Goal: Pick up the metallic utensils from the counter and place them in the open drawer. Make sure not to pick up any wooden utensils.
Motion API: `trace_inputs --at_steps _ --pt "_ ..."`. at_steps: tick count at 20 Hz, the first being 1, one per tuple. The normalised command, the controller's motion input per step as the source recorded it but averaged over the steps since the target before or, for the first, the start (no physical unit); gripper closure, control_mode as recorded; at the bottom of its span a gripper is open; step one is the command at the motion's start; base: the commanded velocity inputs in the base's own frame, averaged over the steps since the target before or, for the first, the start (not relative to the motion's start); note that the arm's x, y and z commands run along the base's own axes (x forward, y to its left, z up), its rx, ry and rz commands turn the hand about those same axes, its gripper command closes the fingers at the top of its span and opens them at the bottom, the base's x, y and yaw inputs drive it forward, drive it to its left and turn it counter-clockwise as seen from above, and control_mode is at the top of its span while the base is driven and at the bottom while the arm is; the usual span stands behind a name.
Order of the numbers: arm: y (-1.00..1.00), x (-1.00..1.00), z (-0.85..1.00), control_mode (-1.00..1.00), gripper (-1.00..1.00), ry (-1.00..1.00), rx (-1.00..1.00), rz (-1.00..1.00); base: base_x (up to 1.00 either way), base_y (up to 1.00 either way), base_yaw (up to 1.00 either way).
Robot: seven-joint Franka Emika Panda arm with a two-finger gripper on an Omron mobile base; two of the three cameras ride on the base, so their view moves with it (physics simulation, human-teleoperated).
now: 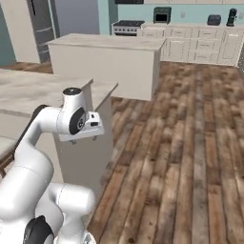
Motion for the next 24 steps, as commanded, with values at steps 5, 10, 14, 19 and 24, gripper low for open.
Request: trace_inputs --at_steps 5,10,14,19,24 --pt "0.0 0.0 0.0 1.0 -1.0 0.0 0.0 0.0 -0.11 1.0 -0.38" --pt "0.0 0.0 0.0 1.0 -1.0 0.0 0.0 0.0 -0.8 0.6 -0.12" --pt "0.0 0.0 0.0 1.0 -1.0 0.0 0.0 0.0 -0.73 0.31 -0.05" --pt "0.0 0.0 0.0 1.0 -1.0 0.0 0.0 0.0 -0.01 1.0 -0.15" --pt "0.0 0.0 0.0 1.0 -1.0 0.0 0.0 0.0 0.0 1.0 -0.21"
